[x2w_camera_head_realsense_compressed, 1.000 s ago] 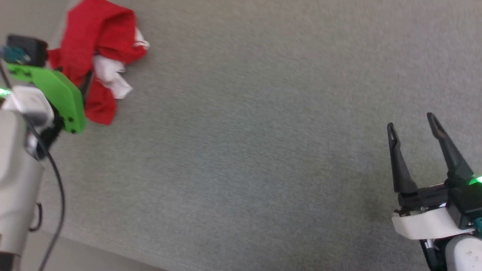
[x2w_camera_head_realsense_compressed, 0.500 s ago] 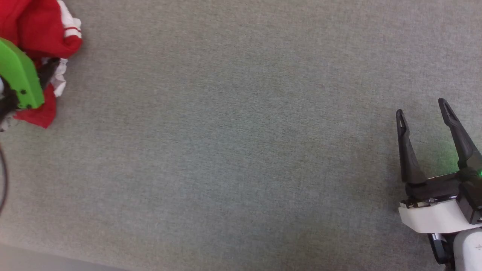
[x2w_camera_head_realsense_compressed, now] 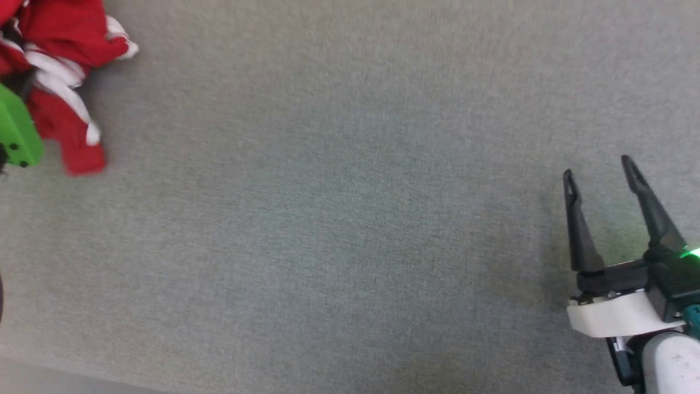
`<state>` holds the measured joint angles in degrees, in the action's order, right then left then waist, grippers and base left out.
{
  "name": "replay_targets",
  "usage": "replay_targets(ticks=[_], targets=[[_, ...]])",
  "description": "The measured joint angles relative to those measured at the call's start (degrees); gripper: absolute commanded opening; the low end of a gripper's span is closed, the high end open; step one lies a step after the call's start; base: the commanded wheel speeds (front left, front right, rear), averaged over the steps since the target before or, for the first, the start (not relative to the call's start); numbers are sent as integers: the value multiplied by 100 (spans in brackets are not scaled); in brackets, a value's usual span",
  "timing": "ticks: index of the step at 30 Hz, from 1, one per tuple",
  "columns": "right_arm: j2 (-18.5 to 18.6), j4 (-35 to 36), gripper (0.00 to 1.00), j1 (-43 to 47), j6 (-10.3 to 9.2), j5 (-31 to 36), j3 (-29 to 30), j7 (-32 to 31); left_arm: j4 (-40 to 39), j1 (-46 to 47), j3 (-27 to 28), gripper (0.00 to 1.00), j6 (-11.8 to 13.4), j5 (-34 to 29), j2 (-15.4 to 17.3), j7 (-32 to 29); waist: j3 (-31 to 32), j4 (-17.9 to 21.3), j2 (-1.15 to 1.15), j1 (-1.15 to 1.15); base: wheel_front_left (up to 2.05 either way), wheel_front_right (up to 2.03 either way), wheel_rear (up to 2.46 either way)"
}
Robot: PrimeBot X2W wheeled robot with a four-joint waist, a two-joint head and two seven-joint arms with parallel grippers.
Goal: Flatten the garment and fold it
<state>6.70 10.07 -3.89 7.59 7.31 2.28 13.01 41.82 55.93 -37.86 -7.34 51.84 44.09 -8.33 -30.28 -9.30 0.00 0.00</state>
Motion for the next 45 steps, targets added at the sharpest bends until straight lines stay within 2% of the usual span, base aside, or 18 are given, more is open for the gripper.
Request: replay_targets(ticks=[8, 12, 19, 23, 26, 32, 37, 41, 43, 45], targets=[[-174, -398, 100, 43, 0, -1, -23, 98, 249, 452, -32, 0, 18, -683, 155, 1874, 820, 1, 0, 0, 0, 0, 0], [-240, -555, 100, 151, 0, -2, -9, 114, -130, 648, 13, 0, 134, -979, 116, 2229, 1263, 31, 0, 0, 0, 0, 0], [-350, -692, 100, 338, 0, -12, 16, 163, -1558, 654, 268, 0, 318, -1430, 38, 2283, 1969, 151, 0, 0, 0, 0, 0], [-366, -734, 100, 408, 0, -23, 35, 164, -2397, 652, 331, 0, 444, -1515, -125, 2305, 2300, 303, 0, -1, 0, 0, 0], [-372, -735, 100, 420, -1, -35, 83, 164, -2894, 649, 259, 0, 554, -1514, -294, 2239, 2451, 496, 0, -1, 0, 0, 0], [-374, -711, 100, 438, 0, -86, 133, 165, -3638, 471, -75, 0, 778, -1414, -922, 1972, 2602, 980, 0, -1, 0, 0, 0], [-374, -667, 100, 446, -1, -130, 185, 164, -3798, -14, -541, 0, 981, -1528, -1426, 2028, 2589, 1368, 1, -1, 0, 0, 0], [-374, -625, 100, 445, 0, -170, 192, 164, -3510, -529, -1013, 0, 980, -1682, -1685, 2106, 2480, 1659, 0, 0, 0, 0, 0], [-374, -602, 100, 443, 0, -194, 209, 165, -3201, -778, -1336, 0, 845, -1778, -1719, 2062, 2380, 1760, 0, -1, 0, 0, 0], [-372, -595, 100, 426, -1, -229, 207, 164, -2675, -1032, -1762, 0, 600, -1856, -1708, 1826, 2241, 1848, 0, -1, 0, 0, 0]])
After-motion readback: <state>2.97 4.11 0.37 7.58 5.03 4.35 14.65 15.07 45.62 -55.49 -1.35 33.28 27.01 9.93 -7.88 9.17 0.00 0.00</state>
